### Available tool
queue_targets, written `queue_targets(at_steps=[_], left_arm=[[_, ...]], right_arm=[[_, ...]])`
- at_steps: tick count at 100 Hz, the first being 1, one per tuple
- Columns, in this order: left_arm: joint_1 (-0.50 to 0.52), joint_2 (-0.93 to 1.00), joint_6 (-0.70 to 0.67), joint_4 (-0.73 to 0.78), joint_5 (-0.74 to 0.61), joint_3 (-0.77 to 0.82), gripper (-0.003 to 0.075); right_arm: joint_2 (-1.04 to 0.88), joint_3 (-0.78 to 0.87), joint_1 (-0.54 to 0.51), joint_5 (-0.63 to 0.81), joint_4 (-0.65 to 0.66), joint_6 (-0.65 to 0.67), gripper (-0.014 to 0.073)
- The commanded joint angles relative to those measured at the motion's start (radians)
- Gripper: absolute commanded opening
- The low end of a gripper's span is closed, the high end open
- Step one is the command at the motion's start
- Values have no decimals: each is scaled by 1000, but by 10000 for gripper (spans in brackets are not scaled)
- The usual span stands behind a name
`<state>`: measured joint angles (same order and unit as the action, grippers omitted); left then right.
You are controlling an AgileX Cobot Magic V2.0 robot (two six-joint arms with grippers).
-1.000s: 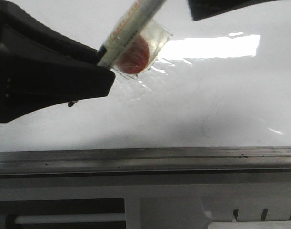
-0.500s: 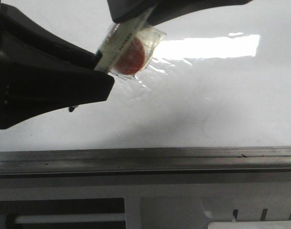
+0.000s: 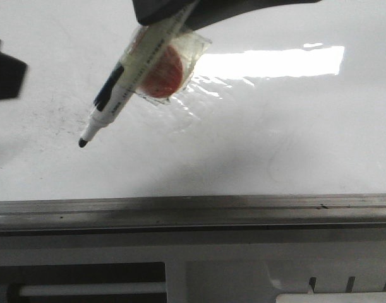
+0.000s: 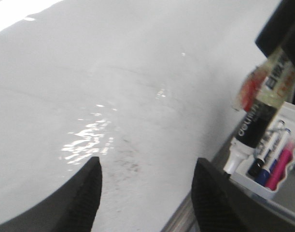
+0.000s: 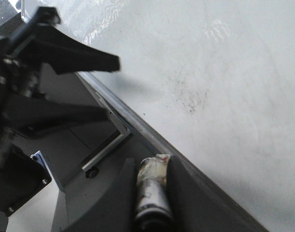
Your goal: Write number 8 on whiteboard
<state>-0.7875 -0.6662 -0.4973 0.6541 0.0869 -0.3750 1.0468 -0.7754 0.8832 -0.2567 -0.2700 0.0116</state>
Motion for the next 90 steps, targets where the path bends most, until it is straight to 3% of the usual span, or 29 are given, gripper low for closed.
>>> queue_targets(at_steps=[1,24,41,67,90], left_arm=[[-4,140,-18,-17,47,-33,387],[-4,326,-20,-37,151,-33,387],[-4,323,-20,-117,154,-33,387],[-4,323,-20,-154,146,-33,387],[-4,323,-20,-152,138,-33,386]], right_arm=[[-11,-49,-28,64,-7,6,-63],[3,-143,-111,25,-7,6,-58],[82,-256,-184,-67,0,4,-44],[165,-334,-252,-68,46,4,-43],[245,-334,-242,-146,54,-12,-44]])
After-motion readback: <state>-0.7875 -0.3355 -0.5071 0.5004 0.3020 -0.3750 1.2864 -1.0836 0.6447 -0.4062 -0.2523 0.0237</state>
